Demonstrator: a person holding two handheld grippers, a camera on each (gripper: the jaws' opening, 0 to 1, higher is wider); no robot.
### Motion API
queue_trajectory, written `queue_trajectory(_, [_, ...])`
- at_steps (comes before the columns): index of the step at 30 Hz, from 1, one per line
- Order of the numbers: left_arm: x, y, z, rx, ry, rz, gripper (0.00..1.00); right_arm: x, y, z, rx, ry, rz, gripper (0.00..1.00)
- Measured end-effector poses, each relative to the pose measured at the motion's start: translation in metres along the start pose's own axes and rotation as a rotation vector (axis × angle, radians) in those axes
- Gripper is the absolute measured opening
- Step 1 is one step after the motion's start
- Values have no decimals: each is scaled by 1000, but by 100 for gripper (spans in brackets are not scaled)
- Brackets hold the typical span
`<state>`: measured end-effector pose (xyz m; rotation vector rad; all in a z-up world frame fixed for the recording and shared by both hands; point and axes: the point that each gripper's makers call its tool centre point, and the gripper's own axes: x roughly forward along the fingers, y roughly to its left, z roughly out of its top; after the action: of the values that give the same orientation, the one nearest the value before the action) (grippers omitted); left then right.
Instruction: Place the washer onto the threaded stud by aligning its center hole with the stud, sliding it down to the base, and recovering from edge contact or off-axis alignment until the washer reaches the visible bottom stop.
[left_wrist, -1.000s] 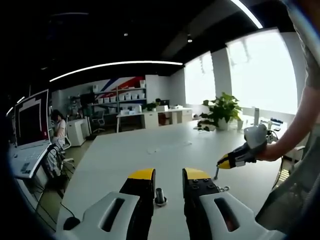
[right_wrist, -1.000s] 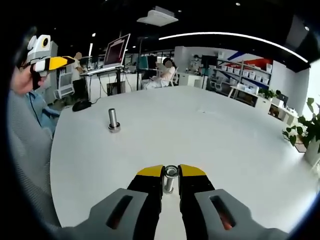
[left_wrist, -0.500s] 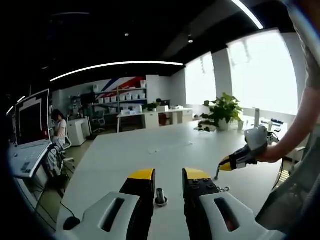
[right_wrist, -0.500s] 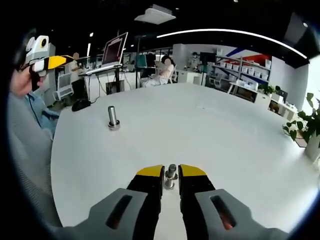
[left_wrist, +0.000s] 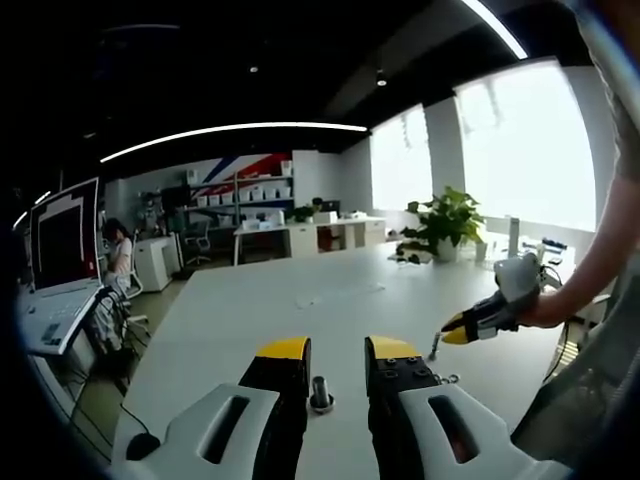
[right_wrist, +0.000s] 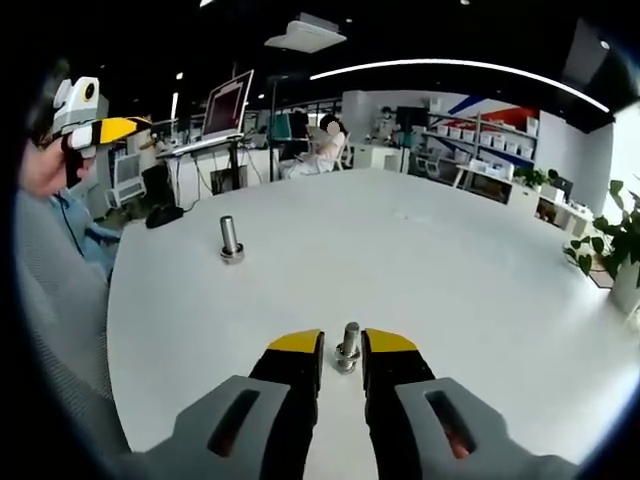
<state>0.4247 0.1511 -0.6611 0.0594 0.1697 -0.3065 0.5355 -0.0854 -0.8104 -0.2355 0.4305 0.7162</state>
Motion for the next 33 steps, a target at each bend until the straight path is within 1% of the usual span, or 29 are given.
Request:
queue_trajectory(10, [0, 0, -1, -2, 3, 1, 20, -16, 9, -20, 22, 23, 5, 20])
queue_trajectory(17, [1, -2, -1, 1, 5, -6, 20, -19, 19, -33, 33, 47, 29, 21])
queue_trajectory(20, [1, -2, -1, 3, 3, -2, 20, -20, 24, -36, 21, 56, 47, 21])
queue_trajectory(23, [0, -1, 0, 3, -1, 1, 20, -21, 33, -41, -10, 73, 78, 22])
queue_trajectory(28, [0, -1, 0, -5, 1, -3, 20, -21, 36, -51, -3, 96, 88, 22])
queue_trajectory(33, [0, 1, 1, -6, -3, 1, 20, -19, 42, -58, -18, 113, 100, 22])
